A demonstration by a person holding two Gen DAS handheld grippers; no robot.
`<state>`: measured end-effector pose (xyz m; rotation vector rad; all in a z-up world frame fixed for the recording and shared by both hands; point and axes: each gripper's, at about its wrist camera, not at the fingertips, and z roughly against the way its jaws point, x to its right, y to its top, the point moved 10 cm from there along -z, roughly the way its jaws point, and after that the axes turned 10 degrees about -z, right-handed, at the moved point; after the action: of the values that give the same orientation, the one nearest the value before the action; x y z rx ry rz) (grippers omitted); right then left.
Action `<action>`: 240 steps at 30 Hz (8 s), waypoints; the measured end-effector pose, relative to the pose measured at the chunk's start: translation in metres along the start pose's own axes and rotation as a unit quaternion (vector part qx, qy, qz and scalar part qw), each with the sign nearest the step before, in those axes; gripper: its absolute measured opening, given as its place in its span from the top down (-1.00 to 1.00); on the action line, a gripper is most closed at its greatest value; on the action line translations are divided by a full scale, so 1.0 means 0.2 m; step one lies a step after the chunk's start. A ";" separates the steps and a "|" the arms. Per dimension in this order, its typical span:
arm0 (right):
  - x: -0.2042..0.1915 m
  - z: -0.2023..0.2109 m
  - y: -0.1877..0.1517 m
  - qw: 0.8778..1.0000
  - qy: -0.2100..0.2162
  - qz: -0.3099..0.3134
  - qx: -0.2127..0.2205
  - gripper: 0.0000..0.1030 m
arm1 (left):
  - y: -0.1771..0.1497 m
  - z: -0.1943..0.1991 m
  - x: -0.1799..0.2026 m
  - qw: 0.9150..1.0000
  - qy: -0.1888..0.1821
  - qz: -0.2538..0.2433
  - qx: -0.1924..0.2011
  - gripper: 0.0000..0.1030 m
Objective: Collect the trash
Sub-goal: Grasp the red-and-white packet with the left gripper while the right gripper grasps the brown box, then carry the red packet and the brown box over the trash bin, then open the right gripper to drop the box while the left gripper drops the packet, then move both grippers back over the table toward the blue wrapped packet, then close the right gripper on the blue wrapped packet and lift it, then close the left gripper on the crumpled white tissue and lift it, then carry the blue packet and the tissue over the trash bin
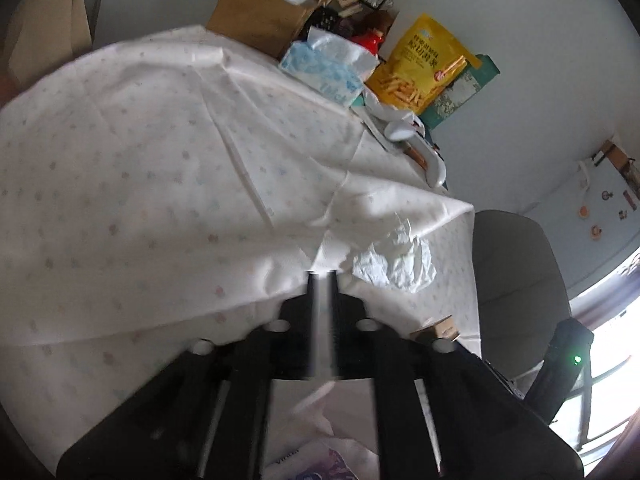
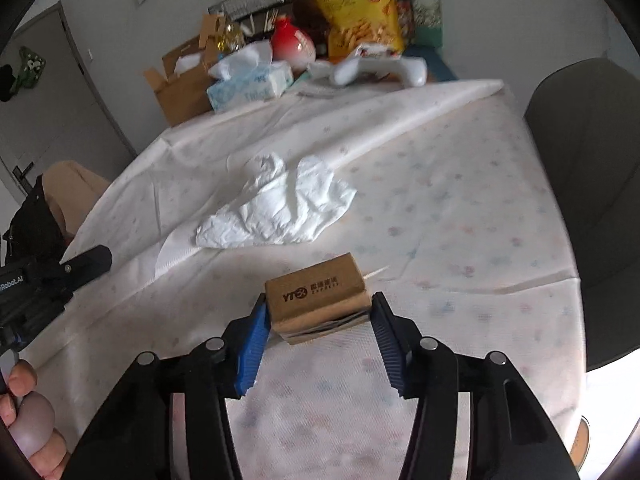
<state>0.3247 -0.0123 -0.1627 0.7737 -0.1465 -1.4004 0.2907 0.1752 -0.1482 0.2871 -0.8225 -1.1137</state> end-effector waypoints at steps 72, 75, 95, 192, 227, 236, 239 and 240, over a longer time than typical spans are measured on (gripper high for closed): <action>2.19 1.12 -0.81 0.924 -0.147 -0.340 0.095 -0.43 | -1.34 -0.62 2.02 0.905 -0.137 -0.331 -0.229 0.95; 2.27 1.19 -0.87 0.919 -0.163 -0.346 0.102 -0.52 | -1.43 -0.63 2.09 0.896 -0.146 -0.343 -0.242 0.95; 2.66 1.65 -1.11 0.866 -0.220 -0.420 0.156 -0.58 | -2.03 -0.69 2.39 0.842 -0.188 -0.389 -0.323 -0.61; -0.09 0.37 -0.35 0.994 0.104 -0.029 -0.035 0.85 | -0.10 0.13 0.19 0.990 0.021 -0.139 -0.014 -0.89; 0.55 0.40 -0.09 0.985 0.089 -0.142 0.029 0.85 | -0.04 -0.47 0.52 0.976 0.035 -0.209 -0.044 0.84; 0.68 0.63 -0.15 0.985 0.065 -0.151 0.062 0.85 | -0.18 -0.29 0.86 0.969 -0.021 -0.243 -0.030 0.84; 0.76 0.71 -0.19 0.986 0.040 -0.149 0.069 0.84 | -0.28 -0.29 0.99 0.966 -0.045 -0.251 -0.039 0.84; 0.79 0.73 -0.20 0.986 0.032 -0.150 0.071 0.84 | -0.32 -0.29 1.02 0.965 -0.052 -0.254 -0.043 0.84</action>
<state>0.2468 -0.2146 -0.1300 0.9891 -0.0832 -1.6596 0.3278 -0.0434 -0.1345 0.3814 -0.8120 -1.6520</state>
